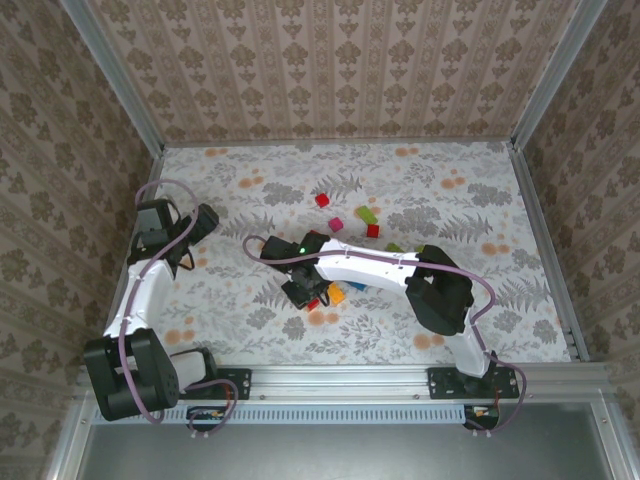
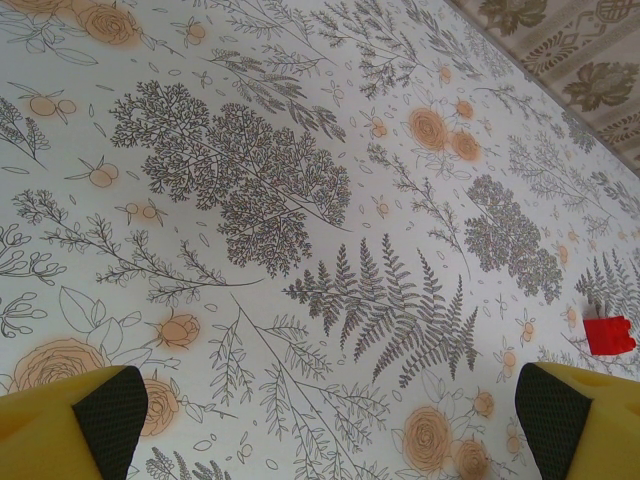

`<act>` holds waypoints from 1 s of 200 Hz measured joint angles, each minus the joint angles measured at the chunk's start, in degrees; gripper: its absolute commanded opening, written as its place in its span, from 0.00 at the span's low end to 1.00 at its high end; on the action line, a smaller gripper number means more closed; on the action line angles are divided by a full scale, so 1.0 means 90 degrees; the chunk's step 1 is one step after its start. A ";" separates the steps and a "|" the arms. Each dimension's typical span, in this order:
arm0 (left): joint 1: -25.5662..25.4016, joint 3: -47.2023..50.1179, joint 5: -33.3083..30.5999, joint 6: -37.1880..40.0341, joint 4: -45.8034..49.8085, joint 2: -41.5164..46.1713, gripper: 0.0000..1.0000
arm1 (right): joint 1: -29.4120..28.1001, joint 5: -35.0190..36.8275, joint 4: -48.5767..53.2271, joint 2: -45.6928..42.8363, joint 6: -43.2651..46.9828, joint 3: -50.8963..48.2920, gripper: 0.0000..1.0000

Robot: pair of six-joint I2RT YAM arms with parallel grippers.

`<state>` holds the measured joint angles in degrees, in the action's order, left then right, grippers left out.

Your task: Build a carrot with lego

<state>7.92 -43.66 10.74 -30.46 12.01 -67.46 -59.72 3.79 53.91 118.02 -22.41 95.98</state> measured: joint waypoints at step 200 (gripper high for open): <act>-0.0002 0.0000 0.0002 0.0000 0.0000 0.0000 0.99 | 0.0029 -0.0248 -0.0180 -0.0221 0.0019 -0.0369 0.36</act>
<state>7.90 -43.66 10.76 -30.46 12.01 -67.46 -59.46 1.56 52.29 116.03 -22.24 92.66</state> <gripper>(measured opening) 0.986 0.358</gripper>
